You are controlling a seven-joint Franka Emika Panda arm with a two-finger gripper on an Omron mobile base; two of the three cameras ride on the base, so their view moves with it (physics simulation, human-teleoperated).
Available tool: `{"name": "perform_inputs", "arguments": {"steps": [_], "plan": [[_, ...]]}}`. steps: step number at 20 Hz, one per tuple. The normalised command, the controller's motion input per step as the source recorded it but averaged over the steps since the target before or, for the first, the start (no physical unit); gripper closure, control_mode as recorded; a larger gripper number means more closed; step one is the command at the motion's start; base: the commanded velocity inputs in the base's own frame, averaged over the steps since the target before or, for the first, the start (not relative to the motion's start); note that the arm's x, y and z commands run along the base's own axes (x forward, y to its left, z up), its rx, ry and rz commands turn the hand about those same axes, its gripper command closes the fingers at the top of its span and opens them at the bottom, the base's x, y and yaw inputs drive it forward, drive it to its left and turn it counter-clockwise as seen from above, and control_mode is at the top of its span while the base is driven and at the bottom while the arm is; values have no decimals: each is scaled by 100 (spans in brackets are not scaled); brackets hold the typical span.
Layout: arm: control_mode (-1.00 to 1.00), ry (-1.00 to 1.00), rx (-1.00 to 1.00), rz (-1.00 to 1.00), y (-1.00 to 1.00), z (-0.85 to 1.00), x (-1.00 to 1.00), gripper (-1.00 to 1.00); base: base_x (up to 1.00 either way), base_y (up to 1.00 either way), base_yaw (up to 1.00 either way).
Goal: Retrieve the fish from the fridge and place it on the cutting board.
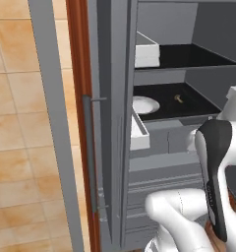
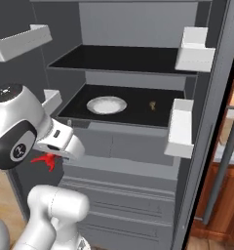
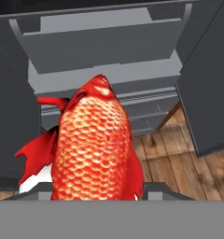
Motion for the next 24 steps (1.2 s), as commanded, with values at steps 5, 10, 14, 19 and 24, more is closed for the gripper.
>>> {"name": "perform_inputs", "arguments": {"steps": [5, 10, 14, 19, 24], "plan": [[100, 0, 0, 0, 0, 0, 0, 100, -66, 10, 0], [100, 0, 0, 0, 0, 0, 0, 100, -65, 12, 0], [100, 0, 0, 0, 0, 0, 0, 100, -78, 2, 0], [100, 0, 0, 0, 0, 0, 0, 100, -64, -16, 0], [100, 0, 0, 0, 0, 0, 0, 100, -13, -63, 0]]}}
